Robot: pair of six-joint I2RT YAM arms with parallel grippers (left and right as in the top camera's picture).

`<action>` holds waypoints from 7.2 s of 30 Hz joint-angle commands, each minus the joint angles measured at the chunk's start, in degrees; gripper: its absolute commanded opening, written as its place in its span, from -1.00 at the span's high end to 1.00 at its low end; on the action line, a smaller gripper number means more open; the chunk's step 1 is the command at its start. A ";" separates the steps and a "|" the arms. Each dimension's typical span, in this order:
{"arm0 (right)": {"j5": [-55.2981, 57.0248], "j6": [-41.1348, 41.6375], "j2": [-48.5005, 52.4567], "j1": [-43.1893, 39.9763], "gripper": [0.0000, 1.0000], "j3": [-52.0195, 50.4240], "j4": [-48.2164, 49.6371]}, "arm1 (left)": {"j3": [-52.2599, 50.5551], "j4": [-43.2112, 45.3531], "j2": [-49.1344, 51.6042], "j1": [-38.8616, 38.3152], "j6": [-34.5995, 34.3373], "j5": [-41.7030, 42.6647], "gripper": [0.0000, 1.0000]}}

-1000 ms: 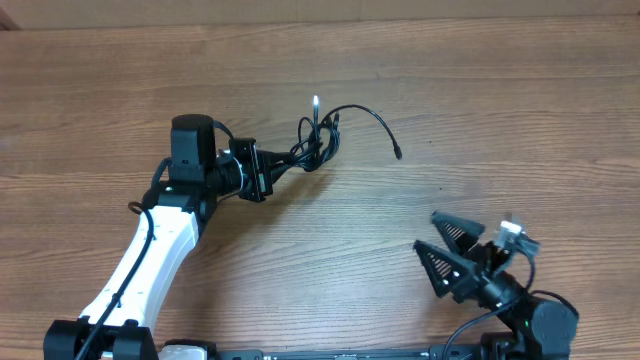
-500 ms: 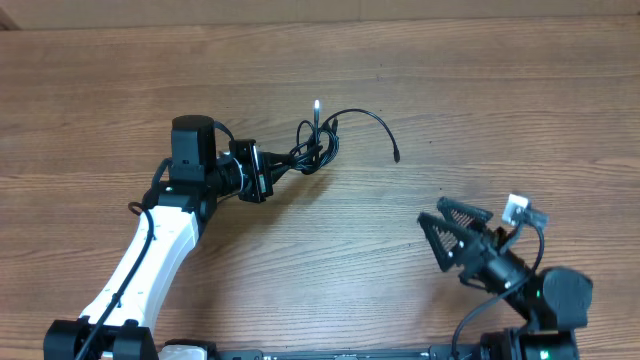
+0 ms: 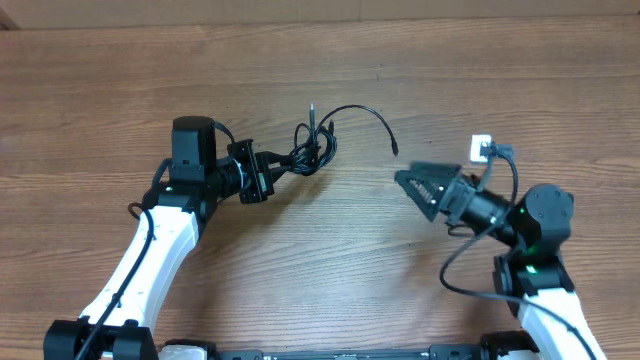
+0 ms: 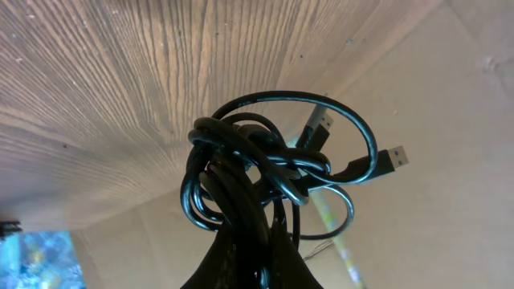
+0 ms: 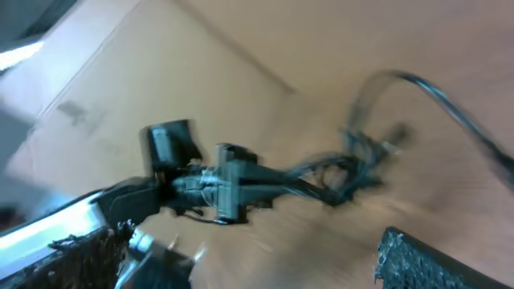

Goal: Untangle cables

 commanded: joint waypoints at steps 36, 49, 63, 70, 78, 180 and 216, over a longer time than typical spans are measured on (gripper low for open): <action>21.18 23.21 20.00 19.30 -0.27 1.44 1.01 | 1.57 0.17 -1.40 -3.65 -3.23 1.92 0.92; 23.47 28.17 20.00 19.30 0.10 1.44 -3.34 | 1.57 3.58 -1.40 -6.16 -3.19 -0.04 0.91; 25.42 29.81 20.00 19.30 0.10 1.44 -3.89 | 1.57 5.53 -1.40 -11.43 -3.21 -5.95 0.91; 28.11 29.81 20.00 19.30 0.10 1.44 -3.87 | 1.57 5.46 -1.40 -11.67 -2.73 -6.38 0.92; 30.12 29.79 20.00 19.30 0.12 1.44 -3.93 | 1.57 5.49 -1.40 -11.96 -2.75 -4.68 0.92; -3.93 13.31 20.00 19.30 0.93 1.44 23.61 | 1.57 -17.94 -1.40 -15.39 -2.51 -54.42 0.92; 14.23 14.78 20.00 19.30 -0.26 1.44 0.96 | 1.57 -4.55 -1.40 -15.52 0.74 -30.71 0.92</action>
